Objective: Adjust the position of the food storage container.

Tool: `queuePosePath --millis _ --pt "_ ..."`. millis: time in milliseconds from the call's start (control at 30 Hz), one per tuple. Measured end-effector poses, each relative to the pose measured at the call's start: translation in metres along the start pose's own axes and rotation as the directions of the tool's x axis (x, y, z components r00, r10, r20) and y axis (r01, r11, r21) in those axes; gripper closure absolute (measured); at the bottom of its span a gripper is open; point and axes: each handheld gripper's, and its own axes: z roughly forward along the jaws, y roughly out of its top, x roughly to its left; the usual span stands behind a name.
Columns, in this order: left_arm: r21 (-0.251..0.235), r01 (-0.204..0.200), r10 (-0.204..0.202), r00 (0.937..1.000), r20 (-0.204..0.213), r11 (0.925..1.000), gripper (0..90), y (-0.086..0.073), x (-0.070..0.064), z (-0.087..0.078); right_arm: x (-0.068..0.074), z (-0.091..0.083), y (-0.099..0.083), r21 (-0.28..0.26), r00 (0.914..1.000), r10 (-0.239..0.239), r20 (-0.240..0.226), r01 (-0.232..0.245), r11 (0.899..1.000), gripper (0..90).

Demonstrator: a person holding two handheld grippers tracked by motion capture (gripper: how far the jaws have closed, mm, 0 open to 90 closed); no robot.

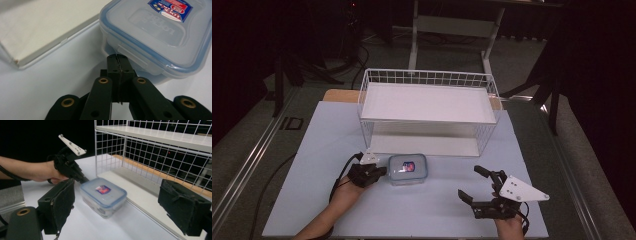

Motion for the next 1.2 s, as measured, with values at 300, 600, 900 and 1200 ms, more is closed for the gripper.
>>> queuePosePath --millis 300,600,900,1200 --pt "-0.001 -0.015 0.015 0.9996 0.022 0.9999 90.0 0.011 -0.008 0.015 0.0 0.001 -0.002 0.012 1.0 0.005 -0.007 -0.005 1.0 14.0" --pt "-0.014 -0.029 0.03 0.999 0.035 0.9995 90.0 0.019 -0.016 0.026 -0.002 0.001 -0.003 0.014 0.9998 0.014 -0.012 -0.014 1.0 14.0" --pt "-0.006 -0.032 0.032 0.999 0.031 0.9995 90.0 0.024 -0.014 0.024 -0.005 0.002 -0.006 0.021 0.9994 0.034 -0.012 -0.033 0.999 14.0" --pt "-0.005 -0.026 0.026 0.9982 0.054 0.9996 90.0 0.03 -0.022 0.038 -0.003 0.004 -0.007 0.039 0.9996 0.024 -0.011 -0.024 0.999 14.0"
